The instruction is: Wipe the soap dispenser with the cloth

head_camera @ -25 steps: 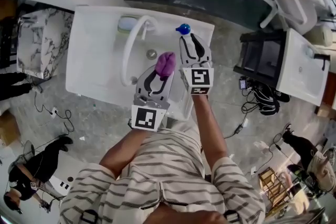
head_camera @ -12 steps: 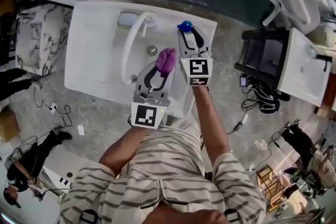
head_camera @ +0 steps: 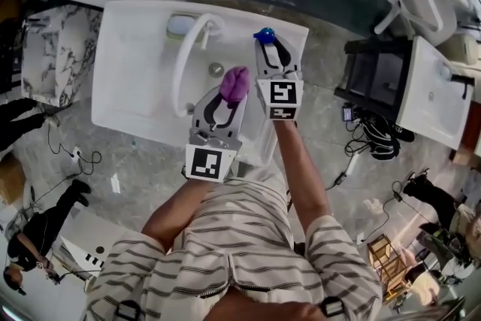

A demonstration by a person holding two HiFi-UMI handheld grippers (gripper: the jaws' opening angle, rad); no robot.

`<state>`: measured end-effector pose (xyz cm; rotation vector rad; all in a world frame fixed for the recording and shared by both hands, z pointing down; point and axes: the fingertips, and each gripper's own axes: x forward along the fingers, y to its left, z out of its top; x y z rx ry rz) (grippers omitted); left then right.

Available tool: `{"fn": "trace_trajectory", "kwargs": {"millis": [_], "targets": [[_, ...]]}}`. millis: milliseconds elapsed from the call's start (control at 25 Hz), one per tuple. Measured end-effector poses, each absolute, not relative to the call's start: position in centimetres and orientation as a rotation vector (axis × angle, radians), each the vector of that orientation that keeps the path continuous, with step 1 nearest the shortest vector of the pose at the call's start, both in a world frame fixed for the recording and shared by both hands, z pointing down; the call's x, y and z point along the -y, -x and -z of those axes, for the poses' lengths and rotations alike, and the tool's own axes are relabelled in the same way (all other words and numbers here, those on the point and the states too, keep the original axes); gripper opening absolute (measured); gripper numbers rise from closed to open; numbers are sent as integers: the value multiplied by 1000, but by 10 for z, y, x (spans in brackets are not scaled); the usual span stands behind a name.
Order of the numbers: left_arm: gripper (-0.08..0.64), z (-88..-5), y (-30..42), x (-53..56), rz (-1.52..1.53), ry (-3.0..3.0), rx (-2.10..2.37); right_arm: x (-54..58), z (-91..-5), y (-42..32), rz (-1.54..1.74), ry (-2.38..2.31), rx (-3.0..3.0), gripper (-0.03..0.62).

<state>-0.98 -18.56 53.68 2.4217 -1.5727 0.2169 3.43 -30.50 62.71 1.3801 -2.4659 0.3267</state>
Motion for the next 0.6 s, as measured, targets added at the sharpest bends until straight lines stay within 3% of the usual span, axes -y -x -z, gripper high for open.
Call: {"fn": "trace_trajectory", "kwargs": {"millis": [600], "targets": [[118,-524,5,167,-197,-2435,1524,266,-590,-48,-331,-1368,2485,130]]}}
